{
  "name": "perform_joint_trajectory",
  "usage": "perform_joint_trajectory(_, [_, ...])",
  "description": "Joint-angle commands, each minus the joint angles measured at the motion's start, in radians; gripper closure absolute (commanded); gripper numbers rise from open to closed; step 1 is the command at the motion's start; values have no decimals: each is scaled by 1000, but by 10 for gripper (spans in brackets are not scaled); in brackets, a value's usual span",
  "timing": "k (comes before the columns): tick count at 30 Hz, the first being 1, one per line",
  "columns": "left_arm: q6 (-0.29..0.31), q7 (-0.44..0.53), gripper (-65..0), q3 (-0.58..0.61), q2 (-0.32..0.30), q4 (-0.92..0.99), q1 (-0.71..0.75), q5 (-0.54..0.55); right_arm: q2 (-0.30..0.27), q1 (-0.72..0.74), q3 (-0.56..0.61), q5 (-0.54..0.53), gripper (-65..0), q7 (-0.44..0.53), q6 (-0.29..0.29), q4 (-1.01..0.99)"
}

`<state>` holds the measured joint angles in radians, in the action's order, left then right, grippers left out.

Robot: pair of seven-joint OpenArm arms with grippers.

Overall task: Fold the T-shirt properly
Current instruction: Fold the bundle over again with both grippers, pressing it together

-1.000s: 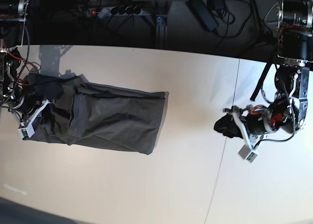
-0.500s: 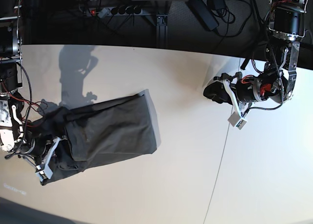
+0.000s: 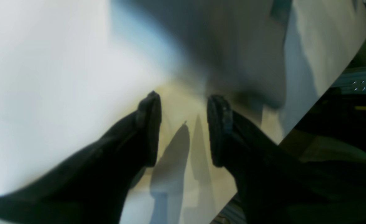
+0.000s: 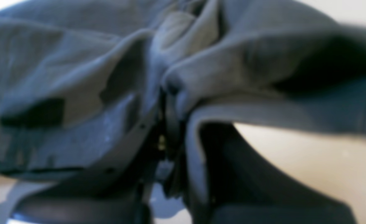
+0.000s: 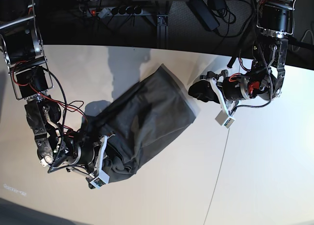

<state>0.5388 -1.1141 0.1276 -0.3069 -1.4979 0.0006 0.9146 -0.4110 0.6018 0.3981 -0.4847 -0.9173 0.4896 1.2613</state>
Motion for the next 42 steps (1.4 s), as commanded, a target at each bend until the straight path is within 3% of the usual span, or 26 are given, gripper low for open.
perform_joint_trajectory(1, [8, 11, -244, -4, 4, -16, -14, 17, 6, 35, -9, 12, 0, 5, 31, 20])
perform_joint_trajectory(6, [12, 10, -244, -3, 47, -16, -10, 0, 75, 35, -2, 115, 0, -27, 31, 31])
perform_joint_trajectory(12, [12, 19, -244, -3, 55, -16, -8, -10, 81, 35, 62, 119, 0, -53, 31, 60])
perform_joint_trajectory(21, [15, 48, -244, 10, 72, 5, -8, -33, 87, 35, 252, 159, 0, -80, 31, 168])
perform_joint_trajectory(30, [14, 100, -244, 94, 80, 55, -9, -62, 149, 32, 488, 256, 0, -103, 30, 179])
perform_joint_trajectory(41, [14, 109, -244, 94, 79, 55, -10, -66, 160, 32, 512, -1, -2, -176, 30, 179])
perform_joint_trajectory(42, [14, 111, -245, 94, 79, 55, -10, -66, 160, 32, 512, -29, -74, -183, 29, 179])
